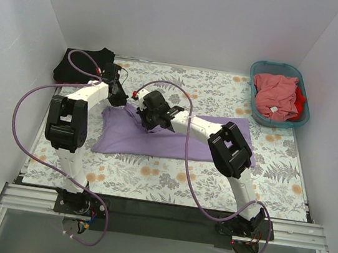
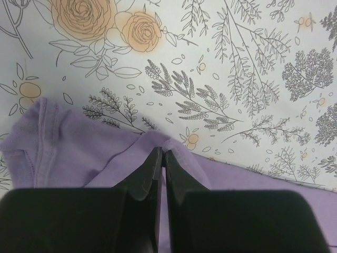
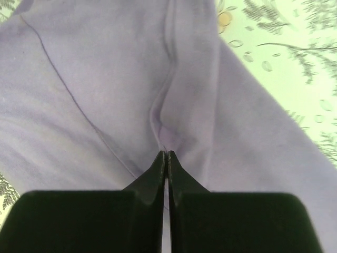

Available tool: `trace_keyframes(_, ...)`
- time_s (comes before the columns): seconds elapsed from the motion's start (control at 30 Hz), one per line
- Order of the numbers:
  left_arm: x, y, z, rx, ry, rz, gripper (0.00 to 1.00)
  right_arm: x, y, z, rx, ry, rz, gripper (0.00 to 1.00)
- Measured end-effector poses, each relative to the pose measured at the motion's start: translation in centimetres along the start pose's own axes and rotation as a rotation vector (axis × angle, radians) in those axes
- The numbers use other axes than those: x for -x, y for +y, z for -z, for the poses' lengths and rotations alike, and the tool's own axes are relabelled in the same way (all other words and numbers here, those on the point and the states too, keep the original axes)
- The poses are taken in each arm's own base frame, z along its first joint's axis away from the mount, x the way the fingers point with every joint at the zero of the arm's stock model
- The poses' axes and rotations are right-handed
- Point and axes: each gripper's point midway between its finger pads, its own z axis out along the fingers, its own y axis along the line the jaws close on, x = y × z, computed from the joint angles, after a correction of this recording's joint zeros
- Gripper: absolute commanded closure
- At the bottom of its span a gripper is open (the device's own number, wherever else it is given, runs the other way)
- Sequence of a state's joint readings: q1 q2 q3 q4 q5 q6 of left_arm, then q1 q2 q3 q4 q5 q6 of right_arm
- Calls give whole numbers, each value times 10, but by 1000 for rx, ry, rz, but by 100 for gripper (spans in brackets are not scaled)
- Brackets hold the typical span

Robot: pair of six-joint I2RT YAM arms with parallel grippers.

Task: Fold and stack the t-shirts
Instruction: Fold the tshirt

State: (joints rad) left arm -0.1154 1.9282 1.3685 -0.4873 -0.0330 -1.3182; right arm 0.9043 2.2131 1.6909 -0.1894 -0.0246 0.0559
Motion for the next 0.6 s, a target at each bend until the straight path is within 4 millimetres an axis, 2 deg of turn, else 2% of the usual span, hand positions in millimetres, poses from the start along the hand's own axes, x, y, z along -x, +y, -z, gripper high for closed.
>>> trace_keyframes(0.23, 3, 1, 4, 14, 0, -6, 100, 14, -16, 14, -26, -34, 6, 99)
trace_keyframes(0.6, -8, 11, 10, 62, 51, -8, 100, 7, -19, 30, -35, -27, 53, 99)
